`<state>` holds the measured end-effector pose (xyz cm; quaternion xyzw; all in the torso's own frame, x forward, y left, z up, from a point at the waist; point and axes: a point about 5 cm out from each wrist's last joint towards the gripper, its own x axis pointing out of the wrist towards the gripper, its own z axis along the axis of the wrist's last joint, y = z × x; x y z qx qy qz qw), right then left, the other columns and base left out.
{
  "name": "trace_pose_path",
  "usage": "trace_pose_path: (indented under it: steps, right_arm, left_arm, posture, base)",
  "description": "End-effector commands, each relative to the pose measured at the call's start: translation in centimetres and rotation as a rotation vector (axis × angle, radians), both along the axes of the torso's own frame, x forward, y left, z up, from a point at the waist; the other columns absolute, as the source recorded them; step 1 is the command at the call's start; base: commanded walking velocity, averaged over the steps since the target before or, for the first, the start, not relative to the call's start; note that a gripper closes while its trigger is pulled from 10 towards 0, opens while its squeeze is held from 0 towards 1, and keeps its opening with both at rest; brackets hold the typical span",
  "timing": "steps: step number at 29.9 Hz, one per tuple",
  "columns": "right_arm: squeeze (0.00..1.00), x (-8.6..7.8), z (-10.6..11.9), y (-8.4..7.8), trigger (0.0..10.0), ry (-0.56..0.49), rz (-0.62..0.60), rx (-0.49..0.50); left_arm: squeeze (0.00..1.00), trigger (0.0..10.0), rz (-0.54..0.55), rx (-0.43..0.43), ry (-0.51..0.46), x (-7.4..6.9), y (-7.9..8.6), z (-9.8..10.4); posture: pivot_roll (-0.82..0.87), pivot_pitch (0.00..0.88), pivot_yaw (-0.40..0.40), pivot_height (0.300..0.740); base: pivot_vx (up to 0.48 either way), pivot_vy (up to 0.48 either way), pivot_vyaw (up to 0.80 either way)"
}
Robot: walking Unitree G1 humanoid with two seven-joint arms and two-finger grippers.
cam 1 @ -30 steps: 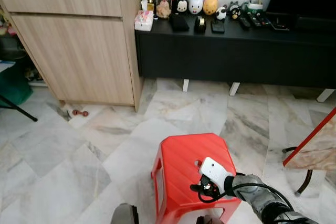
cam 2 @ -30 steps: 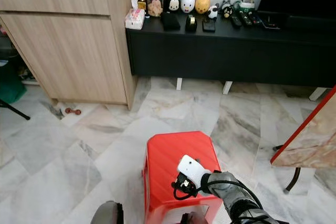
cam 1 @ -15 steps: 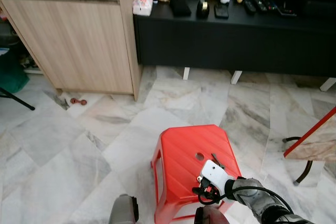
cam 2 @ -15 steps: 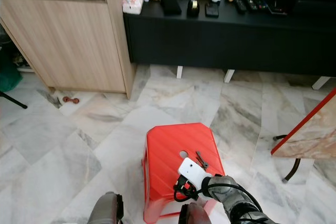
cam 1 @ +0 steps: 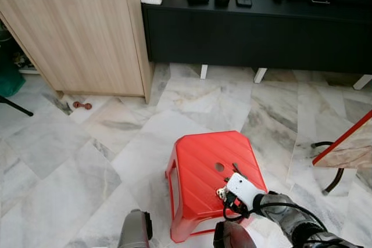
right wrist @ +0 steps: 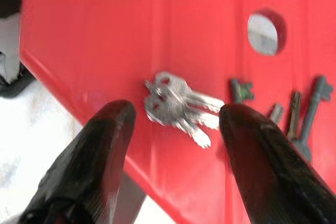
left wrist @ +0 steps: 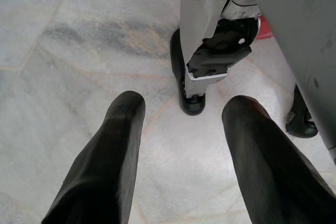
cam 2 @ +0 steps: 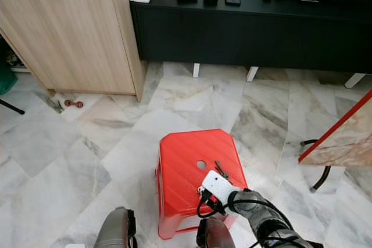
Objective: Hang keys on a hook
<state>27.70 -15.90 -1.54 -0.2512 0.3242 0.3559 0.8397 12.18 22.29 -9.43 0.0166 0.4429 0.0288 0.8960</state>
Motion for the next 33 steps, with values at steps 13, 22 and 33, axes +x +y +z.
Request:
trace_pose_path:
  steps: [13, 22, 33]
  right_arm:
    - [0.00, 0.3, 0.3, 0.2, 10.0, -0.001, 0.063, -0.009]
    - [0.00, 0.9, 1.0, 0.3, 10.0, -0.041, 0.086, -0.035]
    - [0.00, 0.9, 1.1, 0.5, 10.0, -0.035, 0.160, -0.063]
  left_arm:
    - [0.00, 10.0, -0.031, -0.037, -0.018, -0.5, -1.1, -0.1]
    - [0.00, 10.0, -0.027, -0.038, -0.010, -1.2, -1.2, -0.3]
    - [0.00, 10.0, -0.014, -0.038, 0.009, -2.5, -1.1, -0.5]
  posture:
    - [0.10, 0.253, -0.115, 0.636]
    - [0.11, 0.269, -0.119, 0.636]
    - [0.12, 0.290, -0.124, 0.636]
  base:
    - [0.000, 0.000, 0.00]
    - [0.000, 0.000, 0.00]
    - [0.000, 0.000, 0.00]
